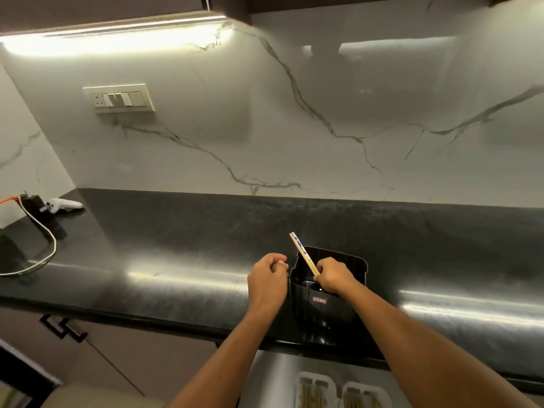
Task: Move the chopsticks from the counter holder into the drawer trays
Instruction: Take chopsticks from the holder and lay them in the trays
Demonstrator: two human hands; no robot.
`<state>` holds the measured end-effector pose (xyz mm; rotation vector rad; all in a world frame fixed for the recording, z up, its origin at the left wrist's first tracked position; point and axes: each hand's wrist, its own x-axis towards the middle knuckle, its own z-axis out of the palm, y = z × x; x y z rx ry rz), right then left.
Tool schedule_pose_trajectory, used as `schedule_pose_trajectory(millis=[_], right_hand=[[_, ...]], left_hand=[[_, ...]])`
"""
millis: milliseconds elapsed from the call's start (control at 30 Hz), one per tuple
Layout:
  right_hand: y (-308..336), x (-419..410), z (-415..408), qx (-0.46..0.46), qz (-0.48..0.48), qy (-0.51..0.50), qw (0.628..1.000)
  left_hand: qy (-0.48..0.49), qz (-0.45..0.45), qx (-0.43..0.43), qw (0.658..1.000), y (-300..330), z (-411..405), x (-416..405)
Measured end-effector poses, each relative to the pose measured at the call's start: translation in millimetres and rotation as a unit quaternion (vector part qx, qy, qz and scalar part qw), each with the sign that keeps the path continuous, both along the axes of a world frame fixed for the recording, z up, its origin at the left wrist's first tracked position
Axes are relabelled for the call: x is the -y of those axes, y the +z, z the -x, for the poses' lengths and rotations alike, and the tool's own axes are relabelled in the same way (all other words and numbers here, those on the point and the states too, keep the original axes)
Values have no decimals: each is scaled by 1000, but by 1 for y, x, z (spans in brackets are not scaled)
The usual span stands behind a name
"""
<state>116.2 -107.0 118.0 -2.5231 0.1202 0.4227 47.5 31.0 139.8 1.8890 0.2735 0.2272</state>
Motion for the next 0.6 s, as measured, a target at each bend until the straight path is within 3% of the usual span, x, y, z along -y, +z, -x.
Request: schedule_pose_trajectory(millis=[133,333,467,600], right_hand=[[5,5,3,29,-52,-8,998],[60,10,5,187,-64,37,979],[116,13,13,243,-159,33,956],[143,12,36,192,-246,57,948]], left_hand=[[12,19,-6,1000,-2,0,-2],[9,14,24,1000,6,0,-2],[-85,24,64,994,15,4,8],[-189,104,49,975,29,20,20]])
